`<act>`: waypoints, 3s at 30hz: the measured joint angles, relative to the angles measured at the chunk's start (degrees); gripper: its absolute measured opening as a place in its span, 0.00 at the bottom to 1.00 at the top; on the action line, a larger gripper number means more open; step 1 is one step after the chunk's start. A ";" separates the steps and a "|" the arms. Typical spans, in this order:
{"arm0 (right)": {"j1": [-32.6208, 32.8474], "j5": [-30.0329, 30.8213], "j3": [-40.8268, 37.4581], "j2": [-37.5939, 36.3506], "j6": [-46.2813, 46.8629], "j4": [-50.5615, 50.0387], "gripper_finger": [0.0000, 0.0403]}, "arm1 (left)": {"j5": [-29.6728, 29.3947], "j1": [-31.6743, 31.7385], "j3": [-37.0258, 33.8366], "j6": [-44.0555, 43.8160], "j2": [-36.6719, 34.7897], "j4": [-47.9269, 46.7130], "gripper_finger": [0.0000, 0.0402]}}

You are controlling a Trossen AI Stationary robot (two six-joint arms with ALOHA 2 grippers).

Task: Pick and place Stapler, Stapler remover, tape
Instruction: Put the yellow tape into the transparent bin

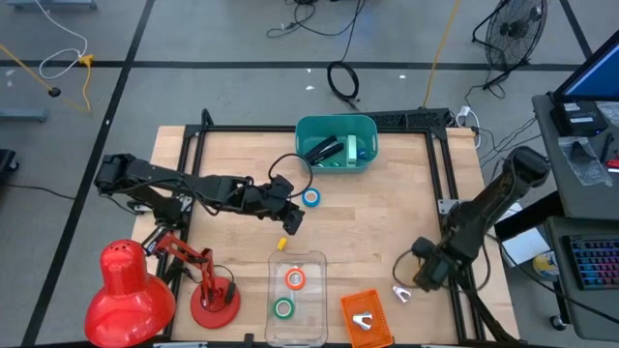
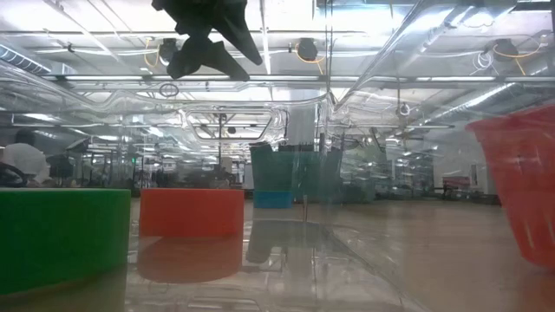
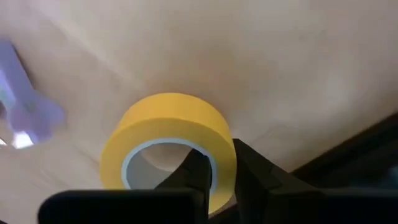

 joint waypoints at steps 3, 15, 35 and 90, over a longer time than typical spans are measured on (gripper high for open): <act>-4.53 2.83 0.66 -4.86 -2.10 -4.25 0.08 | 0.00 0.00 0.00 0.03 0.00 0.02 0.35; -26.69 10.50 19.31 -7.48 -29.00 0.86 0.08 | -1.00 0.00 0.00 0.30 0.00 0.00 0.35; -31.20 8.89 60.22 31.57 -51.10 7.89 0.08 | 1.79 4.16 0.02 0.57 -0.31 -17.17 0.35; -22.62 49.87 61.27 35.77 -50.52 21.67 0.08 | 41.50 5.43 -23.43 -20.62 -22.24 38.99 0.32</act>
